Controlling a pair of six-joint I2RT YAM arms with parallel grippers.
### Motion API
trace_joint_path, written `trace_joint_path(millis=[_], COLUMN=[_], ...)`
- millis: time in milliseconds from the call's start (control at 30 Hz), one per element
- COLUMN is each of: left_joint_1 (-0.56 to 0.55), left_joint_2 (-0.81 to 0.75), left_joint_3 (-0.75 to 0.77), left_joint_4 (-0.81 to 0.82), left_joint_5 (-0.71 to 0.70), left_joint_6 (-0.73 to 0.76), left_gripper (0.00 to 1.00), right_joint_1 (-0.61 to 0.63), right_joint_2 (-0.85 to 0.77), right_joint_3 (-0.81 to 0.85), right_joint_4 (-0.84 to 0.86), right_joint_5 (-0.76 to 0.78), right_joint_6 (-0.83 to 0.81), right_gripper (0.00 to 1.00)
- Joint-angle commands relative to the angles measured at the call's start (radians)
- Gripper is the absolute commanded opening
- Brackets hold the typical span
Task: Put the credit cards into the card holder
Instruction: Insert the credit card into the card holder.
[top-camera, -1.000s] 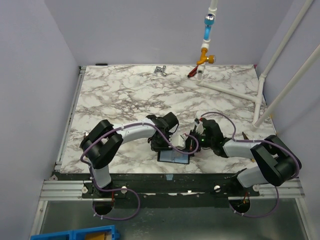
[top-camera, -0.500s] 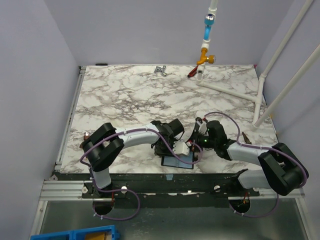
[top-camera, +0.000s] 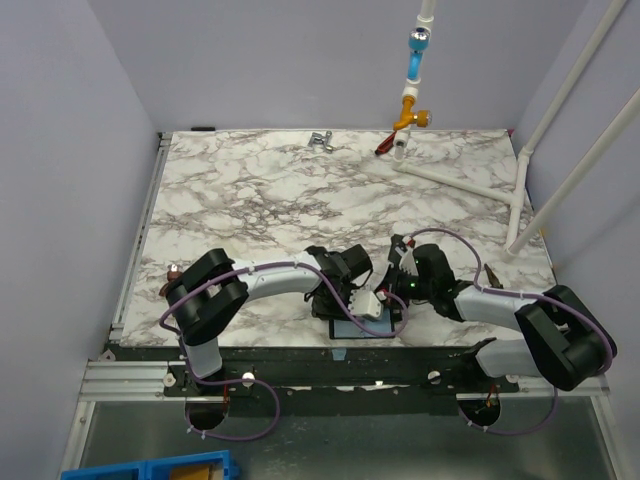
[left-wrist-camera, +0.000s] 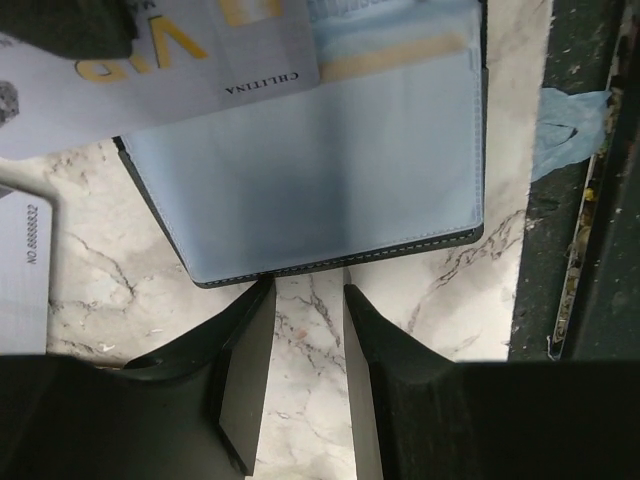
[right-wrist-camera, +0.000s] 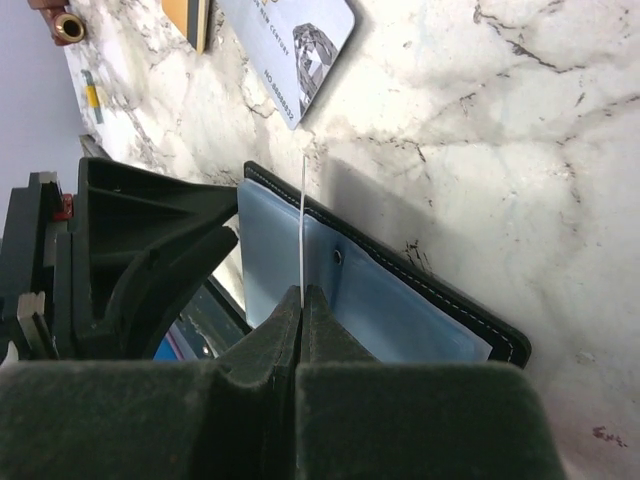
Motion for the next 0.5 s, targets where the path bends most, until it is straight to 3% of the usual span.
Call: trace_joint_path(millis=[0,467], left_joint_1=[-0.034,-0.024], left_joint_2=[0.048,-0.044], left_joint_3=[-0.008,-0.043], left_joint_4=[-0.025,-0.022], left_joint_5=[0.084,0.050], left_joint_6=[-0.011,-0.047], left_gripper=[0.34,0.32], right_joint_1=[-0.007,-0.009], right_joint_2=[-0.036,-0.130], right_joint_3=[-0.016,-0.056], right_joint_4=[-0.055,-0.120], right_joint_5=[0.037,0.042], right_joint_6=[-0.023,-0.018], right_gripper=[0.01,0.01])
